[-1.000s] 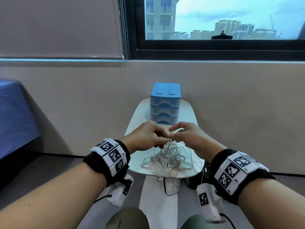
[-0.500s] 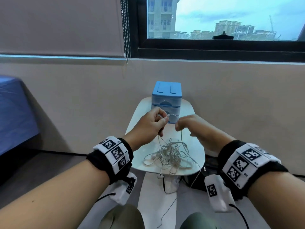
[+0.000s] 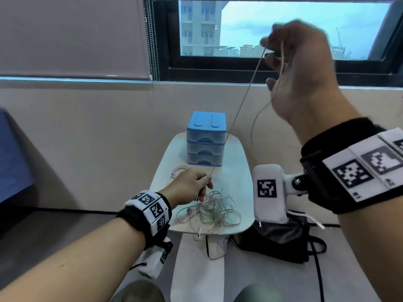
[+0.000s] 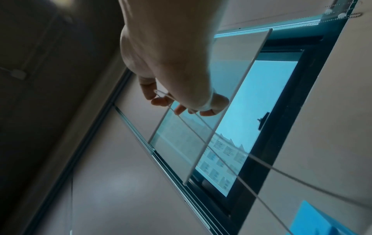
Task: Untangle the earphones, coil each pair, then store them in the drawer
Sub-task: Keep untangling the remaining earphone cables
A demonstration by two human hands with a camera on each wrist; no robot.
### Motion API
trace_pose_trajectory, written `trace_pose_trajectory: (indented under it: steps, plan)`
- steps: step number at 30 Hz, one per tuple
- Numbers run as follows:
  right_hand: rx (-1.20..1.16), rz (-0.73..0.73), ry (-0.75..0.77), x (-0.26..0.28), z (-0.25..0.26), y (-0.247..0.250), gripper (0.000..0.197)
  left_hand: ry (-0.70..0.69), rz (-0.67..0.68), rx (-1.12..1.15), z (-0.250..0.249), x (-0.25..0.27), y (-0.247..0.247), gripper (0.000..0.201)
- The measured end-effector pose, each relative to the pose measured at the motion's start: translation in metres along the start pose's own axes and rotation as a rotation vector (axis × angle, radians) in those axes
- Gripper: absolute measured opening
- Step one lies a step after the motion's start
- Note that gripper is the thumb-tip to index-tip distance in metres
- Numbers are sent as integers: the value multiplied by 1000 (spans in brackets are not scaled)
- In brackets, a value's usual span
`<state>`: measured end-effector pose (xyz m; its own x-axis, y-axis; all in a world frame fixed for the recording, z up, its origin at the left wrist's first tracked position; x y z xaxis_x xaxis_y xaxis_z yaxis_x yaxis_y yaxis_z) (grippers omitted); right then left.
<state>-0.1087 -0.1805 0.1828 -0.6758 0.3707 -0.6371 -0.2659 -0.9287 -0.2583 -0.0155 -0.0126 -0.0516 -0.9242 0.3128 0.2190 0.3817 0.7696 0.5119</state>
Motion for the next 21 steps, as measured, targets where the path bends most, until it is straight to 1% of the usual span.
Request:
trace_pose_trajectory:
  steps: [2,3,6,8,10,11,12,13,14,16,17,18,20,21]
  plan:
    - [-27,-59,89,-3,12,6,12,17,-33,-1,-1,-2,3,33]
    - [-32,-84,136,-3,17,8,14,26,-38,-6,-1,-2,4,32]
    - [12,-110,268,-3,26,16,30,36,-10,-27,-1,-2,7,31]
    - [8,-101,297,1,25,22,35,12,-2,-53,-5,1,10,31]
    - [-112,-74,240,8,18,29,37,-56,-20,-77,-12,9,15,31]
    - [-165,-64,193,13,13,33,41,-98,-30,-71,-16,13,19,31]
    - [-160,-53,131,19,5,36,45,-134,-37,-53,-19,18,22,30]
    - [-88,-39,56,26,-4,39,45,-164,-36,-33,-23,24,25,29]
    - [29,-5,-29,33,-17,43,38,-186,-27,-15,-26,29,28,28]
    - [257,150,-200,51,-50,50,12,-224,7,4,-31,41,30,25]
    - [343,251,-272,61,-65,54,11,-243,24,0,-33,46,30,23]
    - [425,361,-321,70,-79,57,14,-264,38,-10,-34,50,30,22]
    - [530,536,-345,88,-99,57,14,-311,58,-32,-36,56,28,21]
    - [535,582,-328,95,-104,55,14,-336,65,-40,-37,58,27,21]
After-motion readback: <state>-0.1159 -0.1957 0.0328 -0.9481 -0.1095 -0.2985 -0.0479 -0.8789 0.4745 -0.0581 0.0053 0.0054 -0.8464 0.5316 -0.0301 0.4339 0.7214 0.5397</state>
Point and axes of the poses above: each hand's wrist, its own x-axis away from the middle knuckle, its own y-axis out of the back of the hand, z = x × y, the point moved 2 cm from there along -x, towards the middle knuckle, and after that the axes turned 15 degrees about y, right-handed, at the moved point
